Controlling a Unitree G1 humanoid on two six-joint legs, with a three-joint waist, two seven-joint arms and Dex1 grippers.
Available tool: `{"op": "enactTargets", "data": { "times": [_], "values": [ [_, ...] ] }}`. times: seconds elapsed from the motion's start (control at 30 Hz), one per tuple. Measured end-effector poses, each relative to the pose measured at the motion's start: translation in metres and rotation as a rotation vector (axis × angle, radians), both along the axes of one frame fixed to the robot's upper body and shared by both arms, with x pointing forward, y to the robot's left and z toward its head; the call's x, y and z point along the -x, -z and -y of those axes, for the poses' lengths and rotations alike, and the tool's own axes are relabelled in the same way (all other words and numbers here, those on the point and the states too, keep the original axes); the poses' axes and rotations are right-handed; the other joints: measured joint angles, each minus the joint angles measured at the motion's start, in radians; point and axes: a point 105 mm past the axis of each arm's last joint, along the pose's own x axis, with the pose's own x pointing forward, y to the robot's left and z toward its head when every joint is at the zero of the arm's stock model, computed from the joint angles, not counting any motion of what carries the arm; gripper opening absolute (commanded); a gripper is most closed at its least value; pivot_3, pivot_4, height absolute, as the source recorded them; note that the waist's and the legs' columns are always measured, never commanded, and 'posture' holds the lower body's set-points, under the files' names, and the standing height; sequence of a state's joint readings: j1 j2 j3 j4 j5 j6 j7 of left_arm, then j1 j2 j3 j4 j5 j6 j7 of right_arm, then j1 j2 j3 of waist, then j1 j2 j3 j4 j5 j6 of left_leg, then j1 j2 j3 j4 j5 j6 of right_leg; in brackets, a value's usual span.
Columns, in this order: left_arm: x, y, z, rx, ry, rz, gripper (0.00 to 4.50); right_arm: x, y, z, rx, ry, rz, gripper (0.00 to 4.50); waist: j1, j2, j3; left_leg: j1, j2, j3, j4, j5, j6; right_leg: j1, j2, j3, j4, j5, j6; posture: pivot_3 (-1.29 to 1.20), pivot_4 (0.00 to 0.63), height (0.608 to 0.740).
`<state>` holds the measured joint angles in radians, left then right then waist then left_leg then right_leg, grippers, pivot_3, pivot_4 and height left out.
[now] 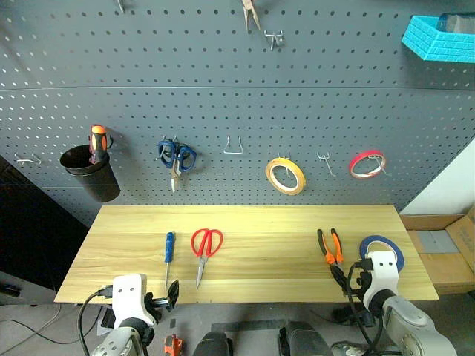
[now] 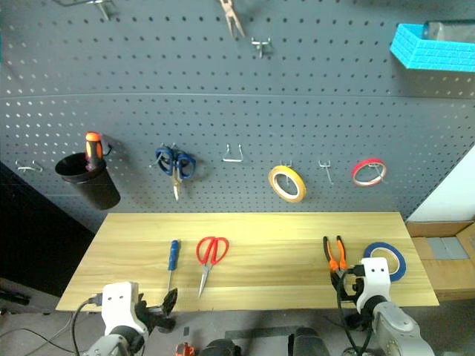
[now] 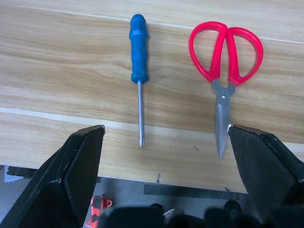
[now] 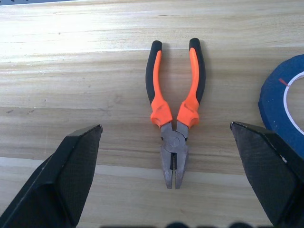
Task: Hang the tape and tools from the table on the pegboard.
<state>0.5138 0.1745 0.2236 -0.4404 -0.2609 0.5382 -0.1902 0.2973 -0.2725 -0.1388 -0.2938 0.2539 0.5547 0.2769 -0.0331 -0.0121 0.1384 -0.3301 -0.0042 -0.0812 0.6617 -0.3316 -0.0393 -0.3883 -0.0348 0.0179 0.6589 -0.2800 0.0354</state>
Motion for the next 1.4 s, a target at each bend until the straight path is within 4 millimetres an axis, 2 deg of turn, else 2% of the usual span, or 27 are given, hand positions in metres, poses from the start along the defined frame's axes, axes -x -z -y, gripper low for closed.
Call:
{"op": "enactTargets", "data": {
  "times": [0.9,1.03,1.07,1.17,1.27,1.33,1.4],
  "values": [
    [-0.006,-0.002,0.002,0.014,0.018,0.005,4.45,-0.001,0.000,0.001,0.004,0.001,0.006,4.50,0.000,0.001,0.001,0.000,0.000,0.000,0.000,0.000,0.001,0.000,-0.001,0.000,0.000,0.000,0.000,-0.06,0.135,0.740],
    [-0.017,-0.010,0.009,0.002,0.123,0.029,4.45,-0.003,0.000,0.008,0.071,-0.031,-0.004,4.50,0.000,0.001,0.007,0.000,-0.001,0.000,0.000,0.000,0.001,0.000,-0.001,0.000,0.000,0.000,0.000,-0.08,0.145,0.740],
    [-0.023,-0.014,0.015,0.002,0.174,0.044,4.45,-0.005,-0.001,0.010,0.087,-0.049,-0.004,4.50,0.000,0.002,0.008,0.000,-0.001,0.000,0.000,0.000,0.001,0.000,-0.001,0.000,0.000,0.000,0.000,-0.09,0.147,0.740],
    [-0.053,-0.030,0.047,0.034,0.366,0.123,4.45,-0.018,-0.008,0.012,0.114,-0.099,0.012,4.50,0.001,0.003,0.014,0.000,-0.003,0.001,0.001,0.000,0.001,0.000,-0.001,-0.002,0.000,0.002,0.001,-0.11,0.157,0.740],
    [-0.085,-0.053,0.091,0.077,0.589,0.219,4.45,-0.028,-0.011,0.016,0.124,-0.140,-0.002,4.50,-0.002,0.001,0.019,0.000,-0.004,0.001,0.001,0.000,0.001,0.001,0.000,-0.002,0.000,0.002,0.000,-0.13,0.171,0.740],
    [-0.098,-0.063,0.119,0.076,0.741,0.258,4.45,-0.034,-0.011,0.022,0.131,-0.149,-0.021,4.50,-0.007,0.000,0.021,0.000,-0.004,0.002,0.001,0.000,0.001,0.001,0.000,-0.002,0.000,0.002,0.000,-0.14,0.176,0.740],
    [-0.103,-0.064,0.147,0.032,0.929,0.274,4.45,-0.040,-0.011,0.029,0.140,-0.150,-0.034,4.50,-0.018,0.001,0.022,0.000,-0.004,0.003,0.001,-0.002,0.004,0.001,0.000,-0.001,0.000,0.002,0.000,-0.16,0.186,0.740]
  ]
}}
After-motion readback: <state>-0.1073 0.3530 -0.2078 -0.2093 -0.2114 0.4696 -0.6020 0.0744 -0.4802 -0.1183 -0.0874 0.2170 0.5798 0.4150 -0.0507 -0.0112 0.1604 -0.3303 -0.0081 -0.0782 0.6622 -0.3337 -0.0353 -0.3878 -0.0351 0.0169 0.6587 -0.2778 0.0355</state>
